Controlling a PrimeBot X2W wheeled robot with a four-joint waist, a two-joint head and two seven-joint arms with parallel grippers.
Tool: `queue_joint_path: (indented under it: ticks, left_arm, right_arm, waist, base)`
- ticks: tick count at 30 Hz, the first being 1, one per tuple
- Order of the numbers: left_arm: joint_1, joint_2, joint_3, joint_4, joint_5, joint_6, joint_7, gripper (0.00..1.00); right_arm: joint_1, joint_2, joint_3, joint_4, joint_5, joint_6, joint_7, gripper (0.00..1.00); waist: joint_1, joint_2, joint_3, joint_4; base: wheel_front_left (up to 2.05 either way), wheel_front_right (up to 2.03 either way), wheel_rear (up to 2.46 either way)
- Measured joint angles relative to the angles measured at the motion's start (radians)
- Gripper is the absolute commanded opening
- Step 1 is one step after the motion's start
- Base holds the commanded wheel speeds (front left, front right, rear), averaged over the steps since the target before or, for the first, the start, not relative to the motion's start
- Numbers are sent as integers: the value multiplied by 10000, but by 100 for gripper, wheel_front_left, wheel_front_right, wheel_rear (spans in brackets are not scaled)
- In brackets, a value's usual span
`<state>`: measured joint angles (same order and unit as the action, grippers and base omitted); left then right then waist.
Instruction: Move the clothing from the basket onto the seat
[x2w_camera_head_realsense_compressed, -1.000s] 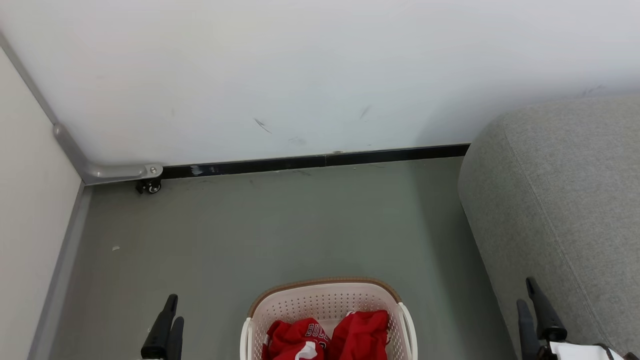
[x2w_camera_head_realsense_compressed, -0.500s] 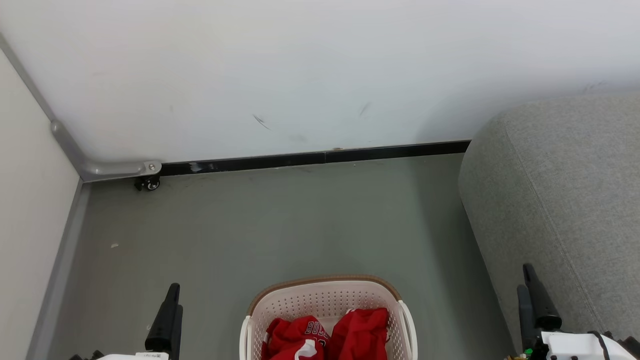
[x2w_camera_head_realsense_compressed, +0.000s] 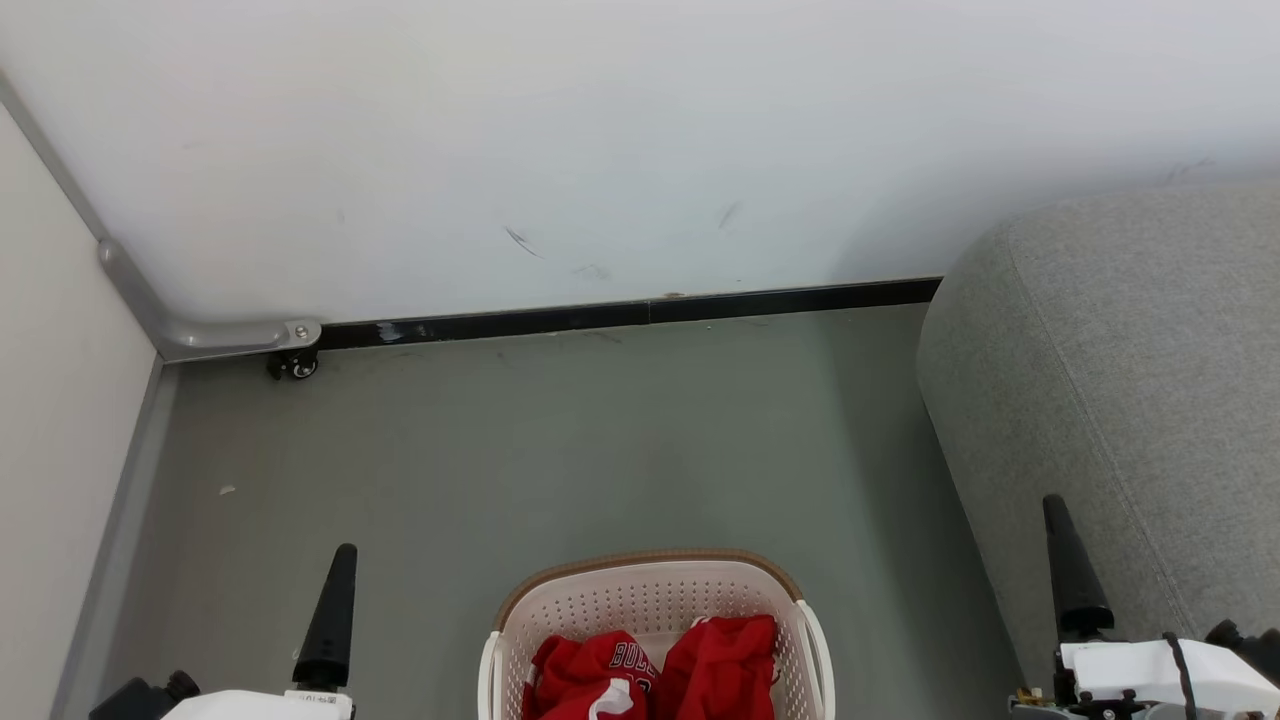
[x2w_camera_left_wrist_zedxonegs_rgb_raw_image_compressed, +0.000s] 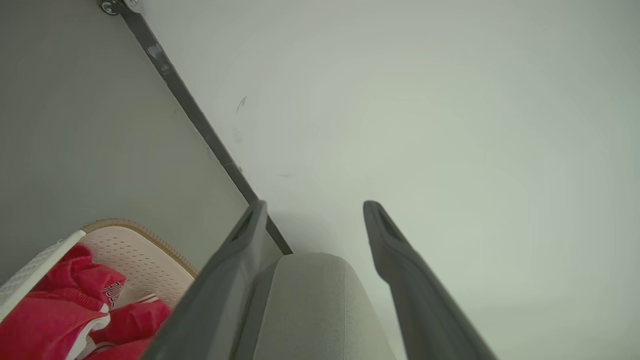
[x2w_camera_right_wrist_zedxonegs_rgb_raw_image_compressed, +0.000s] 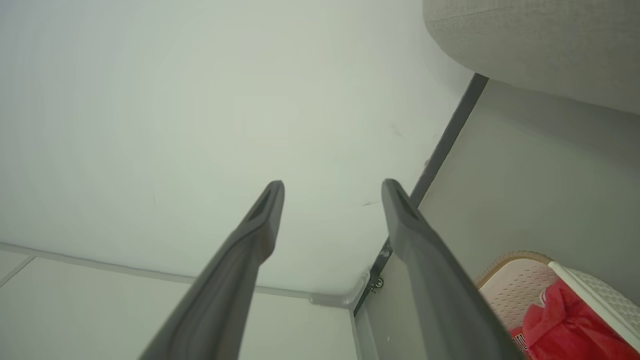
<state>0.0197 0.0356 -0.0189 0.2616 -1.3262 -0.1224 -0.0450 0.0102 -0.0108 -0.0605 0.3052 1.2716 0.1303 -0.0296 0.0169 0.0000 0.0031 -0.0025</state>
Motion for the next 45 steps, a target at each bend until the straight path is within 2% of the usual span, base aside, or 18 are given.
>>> queue_joint_path:
  ticks: [8,22,28,45]
  left_arm:
    - [-1,10,-52,-316,1212,44,-267,100]
    - [-4,146,-462,-830,3674,169,-717,100]
    - [-10,174,-650,-1009,4715,217,-917,100]
    - [-52,295,-959,-1413,7607,523,-1503,100]
  right_arm:
    - [-143,-31,2,-159,-1473,0,-257,100]
    - [-263,-81,31,-320,-3735,0,-794,100]
    - [-363,-121,17,-385,-4911,0,-968,100]
    - [-712,-215,-61,-746,-8537,0,-1200,100]
  waist:
    - [0,0,-5,2]
    - [-116,0,132,3]
    - [-146,0,208,-4]
    - [-161,0,321,12]
  base:
    - [0,0,0]
    - [0,0,0]
    - [0,0,0]
    - [0,0,0]
